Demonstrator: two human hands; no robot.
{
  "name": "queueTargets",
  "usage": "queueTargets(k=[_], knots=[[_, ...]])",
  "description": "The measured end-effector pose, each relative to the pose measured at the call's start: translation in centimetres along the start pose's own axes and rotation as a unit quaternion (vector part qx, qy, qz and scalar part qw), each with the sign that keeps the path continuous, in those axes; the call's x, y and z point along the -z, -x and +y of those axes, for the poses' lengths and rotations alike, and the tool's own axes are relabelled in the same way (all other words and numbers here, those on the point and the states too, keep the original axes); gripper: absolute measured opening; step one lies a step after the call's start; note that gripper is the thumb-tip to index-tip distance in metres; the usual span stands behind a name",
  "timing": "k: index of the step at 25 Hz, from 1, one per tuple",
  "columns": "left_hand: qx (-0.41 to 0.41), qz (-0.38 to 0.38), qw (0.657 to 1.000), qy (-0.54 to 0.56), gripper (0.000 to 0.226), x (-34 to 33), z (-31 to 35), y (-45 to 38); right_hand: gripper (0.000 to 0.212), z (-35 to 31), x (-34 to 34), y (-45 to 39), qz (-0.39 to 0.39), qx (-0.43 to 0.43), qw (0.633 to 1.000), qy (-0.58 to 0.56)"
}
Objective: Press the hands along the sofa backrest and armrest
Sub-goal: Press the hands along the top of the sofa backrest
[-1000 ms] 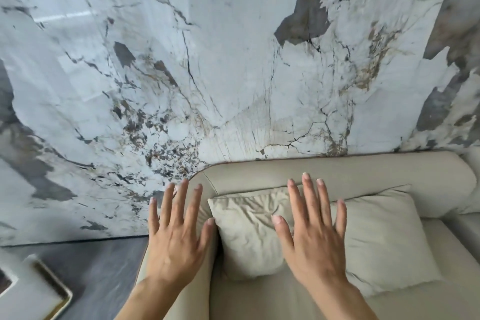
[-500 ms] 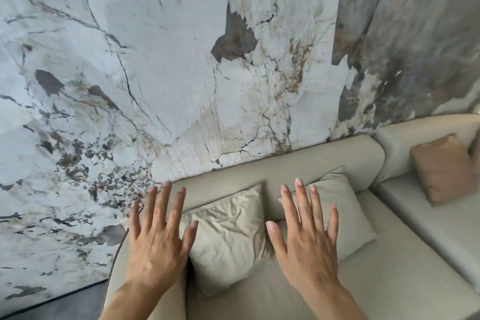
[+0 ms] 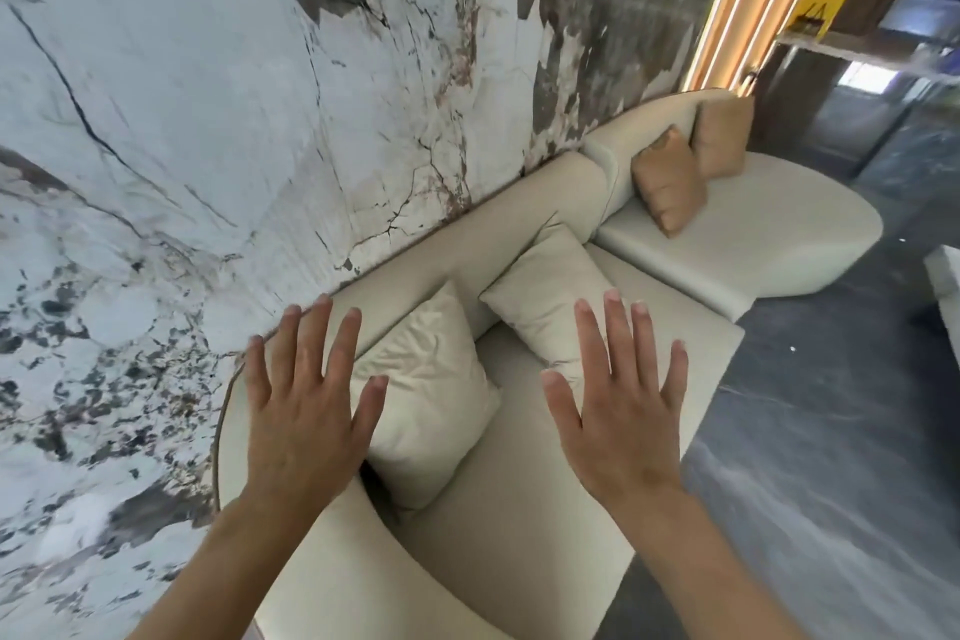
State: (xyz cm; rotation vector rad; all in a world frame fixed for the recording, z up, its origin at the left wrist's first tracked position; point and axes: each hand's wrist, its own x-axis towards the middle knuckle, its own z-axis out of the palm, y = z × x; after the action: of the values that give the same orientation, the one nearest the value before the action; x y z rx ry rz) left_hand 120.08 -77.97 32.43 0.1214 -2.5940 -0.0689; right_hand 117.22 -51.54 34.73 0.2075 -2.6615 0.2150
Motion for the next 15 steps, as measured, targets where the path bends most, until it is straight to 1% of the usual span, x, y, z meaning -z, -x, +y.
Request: queueTargets(k=[3, 6, 11, 15], knots=[[-0.043, -0.006, 0.999, 0.019, 0.062, 1.1, 0.8, 1.0, 0.066, -0.6, 2.0, 2.6, 0.016, -0.042, 0.999, 0.008], [-0.068, -0.009, 0.997, 0.022, 0.062, 2.9, 1.4, 2.6, 0.066, -1.0, 4.0, 5.7, 0.035, -0.06, 0.998, 0.014], [-0.106, -0.024, 0.994, 0.024, 0.061, 5.2, 0.5, 6.1, 0.067, -2.6, 5.8, 11.0, 0.012, -0.082, 0.996, 0.024], [-0.137, -0.03, 0.988, 0.059, 0.061, 4.6, -2.2, 6.3, 0.067, -5.7, 6.5, 12.6, 0.01, -0.123, 0.991, 0.046]])
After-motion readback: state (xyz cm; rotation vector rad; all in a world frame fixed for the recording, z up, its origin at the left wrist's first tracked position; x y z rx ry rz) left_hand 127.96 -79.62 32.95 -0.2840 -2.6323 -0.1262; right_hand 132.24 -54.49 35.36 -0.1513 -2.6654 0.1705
